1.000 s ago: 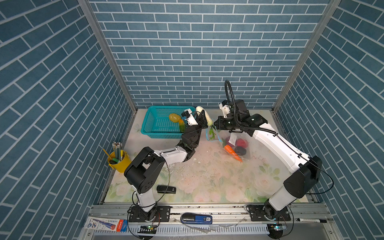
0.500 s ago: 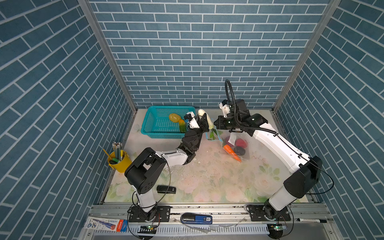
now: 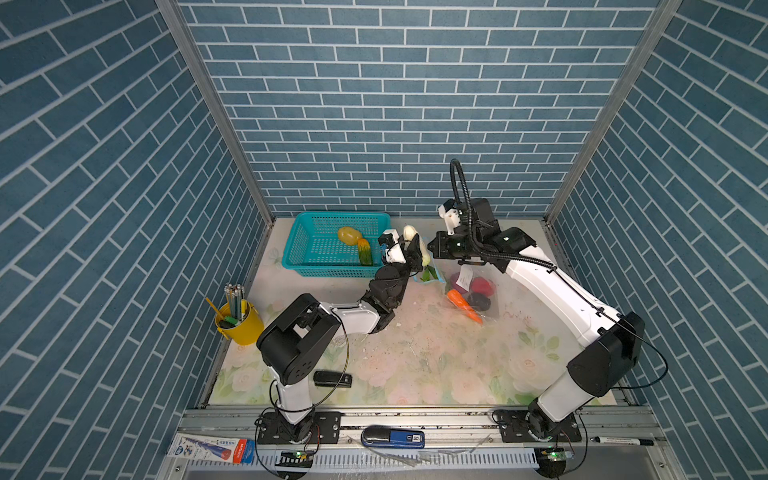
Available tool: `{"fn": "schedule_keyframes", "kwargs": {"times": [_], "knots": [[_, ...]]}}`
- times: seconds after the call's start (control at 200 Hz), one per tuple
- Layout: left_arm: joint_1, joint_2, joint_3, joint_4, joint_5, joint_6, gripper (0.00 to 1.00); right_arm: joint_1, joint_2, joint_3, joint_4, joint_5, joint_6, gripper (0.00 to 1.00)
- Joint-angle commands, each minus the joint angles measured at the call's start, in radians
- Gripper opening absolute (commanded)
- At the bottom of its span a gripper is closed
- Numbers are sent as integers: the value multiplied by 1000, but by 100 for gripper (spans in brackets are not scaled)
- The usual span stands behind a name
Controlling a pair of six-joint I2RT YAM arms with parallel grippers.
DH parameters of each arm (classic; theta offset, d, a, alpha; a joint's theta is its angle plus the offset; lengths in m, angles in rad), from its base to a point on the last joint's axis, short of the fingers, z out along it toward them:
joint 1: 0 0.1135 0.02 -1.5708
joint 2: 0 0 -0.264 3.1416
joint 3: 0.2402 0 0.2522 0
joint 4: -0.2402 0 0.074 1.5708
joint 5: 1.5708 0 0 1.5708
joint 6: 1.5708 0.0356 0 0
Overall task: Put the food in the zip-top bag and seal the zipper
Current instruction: 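Carry the vegetable with the left gripper over the bag mouth by the right gripper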
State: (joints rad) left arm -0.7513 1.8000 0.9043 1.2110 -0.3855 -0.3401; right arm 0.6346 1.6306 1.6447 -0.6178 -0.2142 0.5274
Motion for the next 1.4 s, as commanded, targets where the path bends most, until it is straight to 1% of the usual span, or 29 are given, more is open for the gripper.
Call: {"fn": "schedule_keyframes", "kwargs": {"times": [0.0, 0.765, 1.075, 1.225, 1.395], "knots": [[-7, 11, -9, 45, -28, 14, 32, -1, -24, 48, -2, -8, 16, 0], [-6, 24, -47, 56, -48, 26, 36, -1, -7, 69, -7, -13, 13, 0], [-8, 27, -49, 64, -46, 24, 45, -1, -6, 70, -7, -13, 14, 0], [-8, 29, -48, 62, -46, 23, 47, -1, -4, 68, -5, -13, 14, 0], [-8, 30, -44, 55, -46, 23, 52, -1, -5, 68, -5, -13, 14, 0]]}}
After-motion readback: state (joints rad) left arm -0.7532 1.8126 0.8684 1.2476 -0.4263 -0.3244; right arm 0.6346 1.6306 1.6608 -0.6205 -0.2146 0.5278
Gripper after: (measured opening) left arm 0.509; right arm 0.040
